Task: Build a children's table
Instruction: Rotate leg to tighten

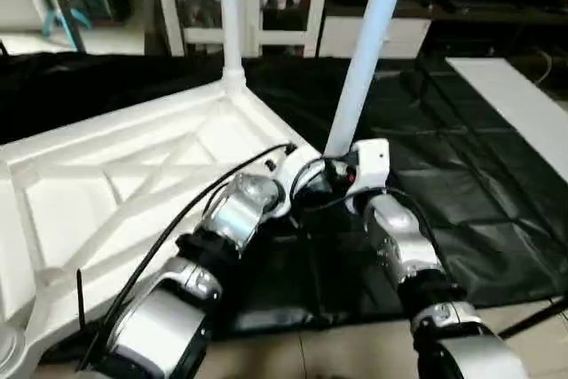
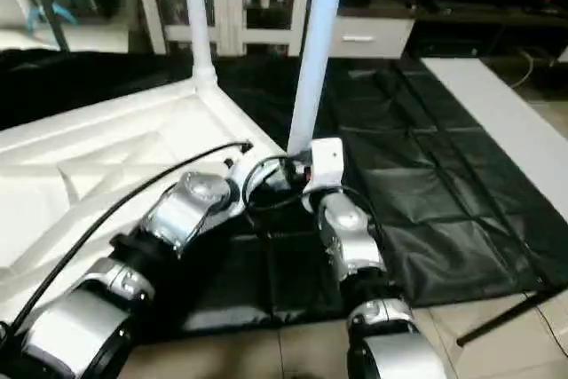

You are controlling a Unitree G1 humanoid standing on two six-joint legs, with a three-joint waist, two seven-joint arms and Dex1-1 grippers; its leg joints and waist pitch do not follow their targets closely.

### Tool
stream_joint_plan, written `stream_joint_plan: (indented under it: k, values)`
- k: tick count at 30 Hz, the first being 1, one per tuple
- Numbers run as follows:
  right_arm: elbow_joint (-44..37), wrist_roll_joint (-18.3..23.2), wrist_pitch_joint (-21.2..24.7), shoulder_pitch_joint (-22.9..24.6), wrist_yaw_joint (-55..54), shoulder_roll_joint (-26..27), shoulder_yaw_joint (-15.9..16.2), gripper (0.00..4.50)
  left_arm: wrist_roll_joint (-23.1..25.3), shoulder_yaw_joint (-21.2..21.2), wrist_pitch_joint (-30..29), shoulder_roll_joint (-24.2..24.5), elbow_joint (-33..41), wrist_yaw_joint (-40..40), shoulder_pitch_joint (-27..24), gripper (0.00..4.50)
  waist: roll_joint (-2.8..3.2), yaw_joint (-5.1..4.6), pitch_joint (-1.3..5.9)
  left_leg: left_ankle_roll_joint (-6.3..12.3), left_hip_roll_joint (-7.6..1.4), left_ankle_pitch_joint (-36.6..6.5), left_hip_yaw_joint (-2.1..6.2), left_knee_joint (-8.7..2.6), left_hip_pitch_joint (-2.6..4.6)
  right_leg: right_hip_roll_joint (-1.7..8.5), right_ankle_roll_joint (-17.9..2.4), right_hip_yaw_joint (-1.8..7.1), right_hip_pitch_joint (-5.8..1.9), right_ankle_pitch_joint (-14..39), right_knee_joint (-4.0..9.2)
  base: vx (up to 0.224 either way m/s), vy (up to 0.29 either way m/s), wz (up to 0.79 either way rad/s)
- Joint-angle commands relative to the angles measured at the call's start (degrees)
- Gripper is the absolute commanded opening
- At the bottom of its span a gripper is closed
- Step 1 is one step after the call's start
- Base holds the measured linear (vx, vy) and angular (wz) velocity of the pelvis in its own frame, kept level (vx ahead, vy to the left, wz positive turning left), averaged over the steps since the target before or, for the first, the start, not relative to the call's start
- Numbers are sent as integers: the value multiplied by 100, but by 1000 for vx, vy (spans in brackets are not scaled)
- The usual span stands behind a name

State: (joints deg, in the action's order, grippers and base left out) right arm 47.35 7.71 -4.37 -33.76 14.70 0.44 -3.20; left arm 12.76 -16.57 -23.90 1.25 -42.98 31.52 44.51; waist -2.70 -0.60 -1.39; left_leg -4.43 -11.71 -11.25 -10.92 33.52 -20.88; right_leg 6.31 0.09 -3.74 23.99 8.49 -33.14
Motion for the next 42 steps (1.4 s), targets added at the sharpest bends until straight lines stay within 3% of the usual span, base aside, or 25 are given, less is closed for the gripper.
stream_joint_plan:
  k: [1,4,7,9,13,15,21,22,26,29,32,33,42]
  values:
    - [-155,292,8,57,875,341,313,213,-198,137,414,-161,-27,-286,-13,0,-67,48,304,625,-97,-1071,5,-378,2,148,-1262,145,-281,1122,327,0,0,0]
    - [-347,422,-20,148,1102,178,196,213,-185,142,497,-114,-94,-165,-36,0,-65,75,297,658,-110,-1012,4,-380,-1,158,-1250,144,-286,1230,332,0,0,0]
    - [-803,439,-5,361,1389,-164,179,276,-207,101,571,-13,-62,58,-123,0,-57,110,298,639,-116,-1012,-1,-381,5,155,-1205,147,-290,1275,343,0,0,0]
    - [-1101,423,6,503,1512,-415,168,283,-222,31,702,76,-17,285,-195,0,-73,134,293,708,-112,-964,9,-387,-34,154,-1154,144,-322,1193,329,0,0,0]
    - [-1651,499,184,770,1879,-920,108,323,-295,-94,694,253,150,827,-362,0,-71,140,274,655,-120,-1111,-1,-390,-6,158,-1107,147,-294,1562,379,0,0,0]
    - [-2102,654,461,991,2319,-1361,87,329,-284,-257,652,443,287,1277,-501,0,-44,176,264,632,-126,-1200,-3,-398,21,152,-1047,156,-280,1729,403,0,0,0]
    - [-3046,966,1037,1518,3506,-2298,122,366,-303,-571,683,831,652,2162,-801,0,-45,248,236,511,-144,-1495,17,-442,15,146,-907,168,-272,2042,431,0,0,0]
    - [-3323,1096,1263,1695,3929,-2613,188,395,-325,-660,702,954,821,2437,-908,0,-54,269,238,508,-158,-1519,24,-446,18,149,-895,170,-289,2035,433,0,0,0]
    - [-3740,1300,1640,2032,4723,-3202,427,418,-485,-958,1070,1339,1324,3343,-1199,0,-64,271,216,509,-168,-1635,26,-466,4,162,-862,180,-278,2195,446,0,0,0]
    - [-3776,1301,1663,2072,4951,-3302,527,442,-608,-1079,1104,1533,1643,3765,-1352,0,-47,261,218,421,-166,-1723,32,-472,23,170,-832,178,-239,2400,464,0,0,0]
    - [-3853,1236,1660,2067,5099,-3309,657,448,-611,-1149,927,1690,1854,3984,-1436,0,-32,287,229,339,-186,-1688,10,-459,87,160,-957,195,-202,2098,431,0,0,0]
    - [-3863,1125,1625,2013,5138,-3279,807,448,-565,-1153,898,1747,1890,4010,-1443,0,-39,274,226,354,-187,-1618,5,-468,65,142,-1026,199,-217,1880,395,0,0,0]
    - [-3320,568,1141,1540,5382,-3106,1411,448,-531,-1172,944,1888,1939,4157,-1416,0,-58,261,244,332,-164,-1495,-1,-448,44,158,-1038,204,-249,1771,363,0,0,0]
